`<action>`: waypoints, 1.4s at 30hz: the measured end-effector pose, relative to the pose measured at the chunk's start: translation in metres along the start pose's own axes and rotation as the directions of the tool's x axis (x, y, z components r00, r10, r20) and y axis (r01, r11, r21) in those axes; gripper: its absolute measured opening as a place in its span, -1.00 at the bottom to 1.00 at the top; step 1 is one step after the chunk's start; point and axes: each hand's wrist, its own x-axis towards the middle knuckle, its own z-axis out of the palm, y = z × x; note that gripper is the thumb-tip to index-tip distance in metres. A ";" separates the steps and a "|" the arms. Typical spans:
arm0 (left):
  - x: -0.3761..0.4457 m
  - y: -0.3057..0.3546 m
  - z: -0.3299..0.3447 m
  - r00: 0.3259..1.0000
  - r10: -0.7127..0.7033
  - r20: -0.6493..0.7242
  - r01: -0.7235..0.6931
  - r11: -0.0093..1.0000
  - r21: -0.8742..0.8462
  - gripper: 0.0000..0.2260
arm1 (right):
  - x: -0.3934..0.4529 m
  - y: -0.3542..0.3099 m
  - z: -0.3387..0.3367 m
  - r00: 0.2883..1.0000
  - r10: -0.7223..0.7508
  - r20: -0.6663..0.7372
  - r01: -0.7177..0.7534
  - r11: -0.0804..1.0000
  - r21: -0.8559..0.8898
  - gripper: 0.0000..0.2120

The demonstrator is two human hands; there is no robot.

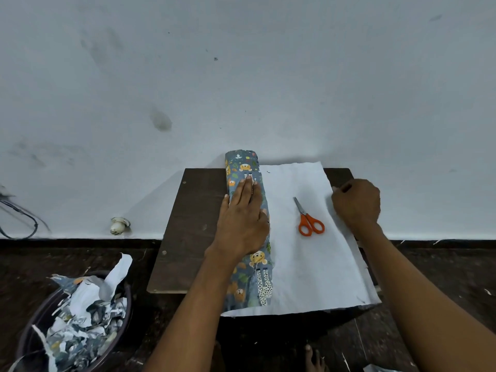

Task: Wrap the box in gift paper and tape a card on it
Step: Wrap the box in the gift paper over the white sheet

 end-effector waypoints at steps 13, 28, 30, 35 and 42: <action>0.001 -0.001 0.003 1.000 0.010 0.001 -0.010 1.000 -0.011 -0.33 | 0.006 -0.096 0.080 0.936 -0.291 0.199 0.243 0.942 0.232 -0.79; 0.000 0.001 0.000 1.000 -0.001 0.021 0.002 0.999 -0.032 -0.31 | 0.018 -0.094 0.117 0.944 -0.284 0.165 0.270 0.957 0.106 -0.92; 0.001 0.001 -0.001 1.000 -0.001 0.022 0.002 0.999 -0.035 -0.31 | 0.019 -0.095 0.117 0.934 -0.314 0.169 0.311 0.949 0.041 -0.92; 0.001 0.000 -0.001 1.000 0.002 0.019 -0.002 1.000 -0.025 -0.31 | 0.016 -0.096 0.118 0.906 -0.383 0.181 0.401 0.913 -0.074 -0.89; 0.001 0.000 0.001 1.000 0.003 0.009 -0.003 1.000 -0.013 -0.30 | 0.015 -0.088 0.109 0.917 -0.336 0.217 0.327 0.942 0.078 -0.91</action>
